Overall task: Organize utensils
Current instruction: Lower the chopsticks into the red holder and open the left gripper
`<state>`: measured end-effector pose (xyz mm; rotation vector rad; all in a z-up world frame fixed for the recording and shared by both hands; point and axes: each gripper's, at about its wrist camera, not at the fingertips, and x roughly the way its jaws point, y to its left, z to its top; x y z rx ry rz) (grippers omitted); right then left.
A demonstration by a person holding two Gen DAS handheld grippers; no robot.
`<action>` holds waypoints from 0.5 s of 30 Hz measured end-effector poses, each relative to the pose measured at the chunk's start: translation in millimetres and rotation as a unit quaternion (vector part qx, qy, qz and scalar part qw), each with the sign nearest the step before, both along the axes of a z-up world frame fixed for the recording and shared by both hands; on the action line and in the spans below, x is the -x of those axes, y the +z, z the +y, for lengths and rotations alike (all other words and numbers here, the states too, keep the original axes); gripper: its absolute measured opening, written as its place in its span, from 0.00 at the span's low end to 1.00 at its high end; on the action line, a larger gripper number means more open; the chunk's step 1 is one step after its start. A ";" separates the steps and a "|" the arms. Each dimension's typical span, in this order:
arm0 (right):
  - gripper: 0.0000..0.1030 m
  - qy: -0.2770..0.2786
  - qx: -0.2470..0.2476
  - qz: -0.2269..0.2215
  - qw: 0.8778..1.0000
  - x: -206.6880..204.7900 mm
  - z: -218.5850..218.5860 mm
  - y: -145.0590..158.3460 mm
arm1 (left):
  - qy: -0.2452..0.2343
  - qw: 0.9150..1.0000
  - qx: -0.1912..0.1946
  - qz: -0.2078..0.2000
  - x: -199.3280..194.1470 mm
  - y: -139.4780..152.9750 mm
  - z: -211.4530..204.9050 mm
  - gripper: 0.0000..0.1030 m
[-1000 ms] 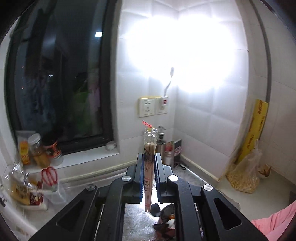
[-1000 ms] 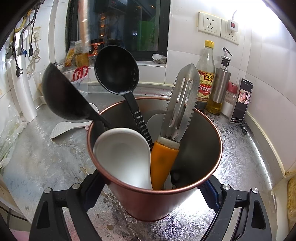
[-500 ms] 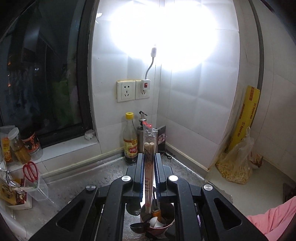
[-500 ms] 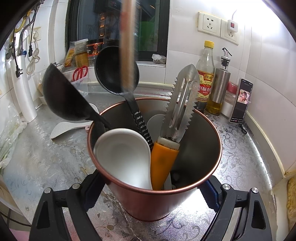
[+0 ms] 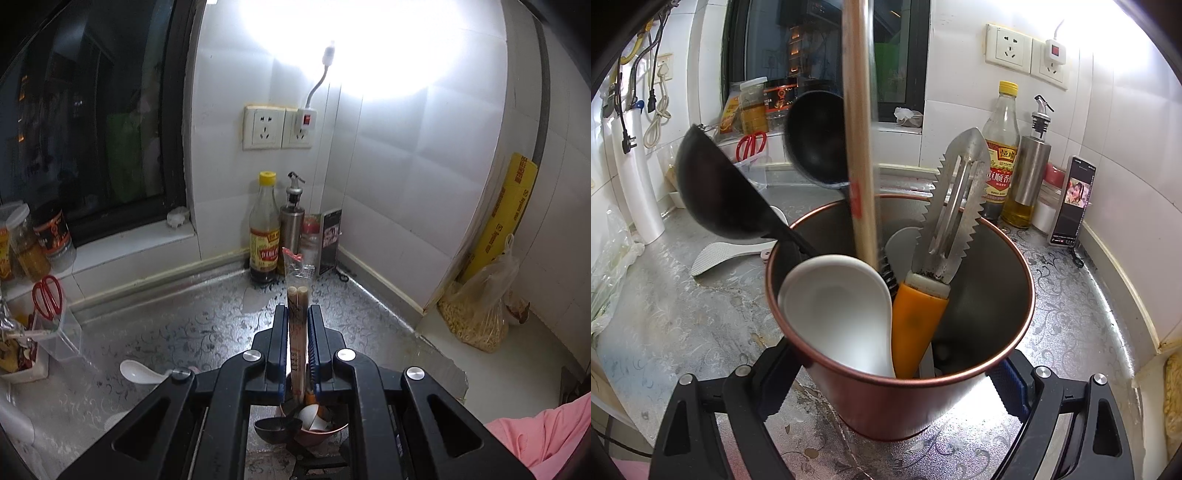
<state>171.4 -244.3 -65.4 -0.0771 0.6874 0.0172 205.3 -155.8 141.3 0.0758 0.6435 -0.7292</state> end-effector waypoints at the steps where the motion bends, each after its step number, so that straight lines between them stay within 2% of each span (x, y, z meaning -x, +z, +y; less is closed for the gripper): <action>1: 0.90 0.000 0.000 0.000 1.000 -0.1 0.2 0.1 | 0.001 1.000 -0.001 0.005 -0.7 -3.0 0.2 0.10; 15: 0.90 0.000 0.000 0.000 1.000 0.3 0.4 0.0 | 0.008 0.995 -0.038 0.087 -6.5 -59.5 -7.9 0.10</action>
